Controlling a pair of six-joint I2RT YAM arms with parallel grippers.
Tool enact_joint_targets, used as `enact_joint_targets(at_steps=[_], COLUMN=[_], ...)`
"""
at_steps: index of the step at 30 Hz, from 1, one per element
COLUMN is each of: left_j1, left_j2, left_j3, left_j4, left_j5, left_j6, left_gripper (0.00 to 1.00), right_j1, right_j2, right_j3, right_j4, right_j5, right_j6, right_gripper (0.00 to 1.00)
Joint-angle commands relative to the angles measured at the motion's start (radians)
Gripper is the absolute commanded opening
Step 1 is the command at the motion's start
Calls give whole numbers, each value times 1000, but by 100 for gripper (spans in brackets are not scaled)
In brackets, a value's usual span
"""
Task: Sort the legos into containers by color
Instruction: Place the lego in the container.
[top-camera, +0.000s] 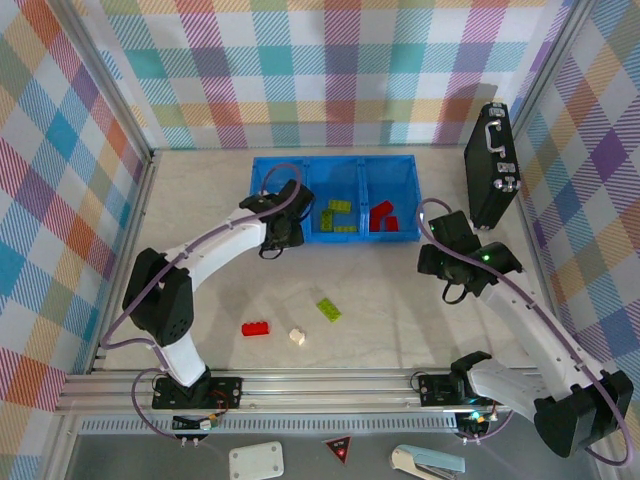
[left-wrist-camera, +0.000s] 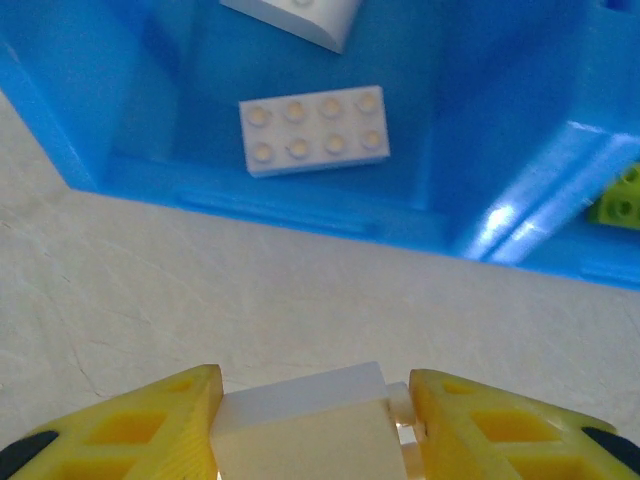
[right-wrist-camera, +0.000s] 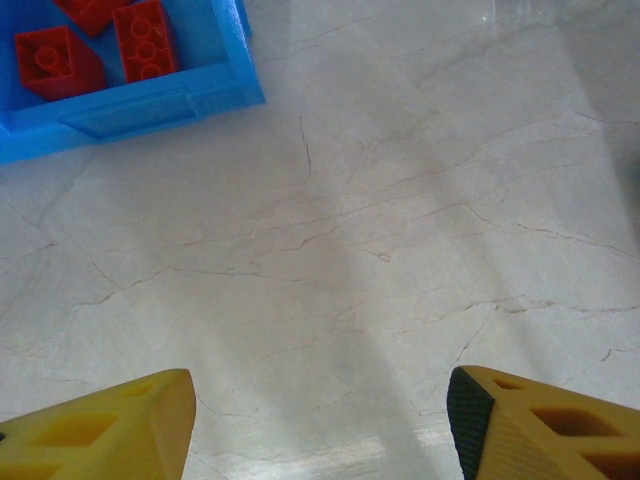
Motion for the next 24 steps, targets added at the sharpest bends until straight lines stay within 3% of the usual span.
enact_joint_targets(at_steps=[1, 12, 24], left_j1=[45, 166, 206], left_j2=[19, 213, 412], left_j3=[39, 215, 415], left_j4=[-12, -11, -63], left_j5=[47, 105, 107], left_j6=[66, 161, 204], left_gripper=[49, 49, 51], right_j1=[-4, -5, -5], right_j2=[-21, -37, -52], right_j3=[3, 10, 11], right_j4=[-36, -75, -95], right_j5=[12, 27, 37], right_j6=[22, 20, 18], right_gripper=[68, 68, 68])
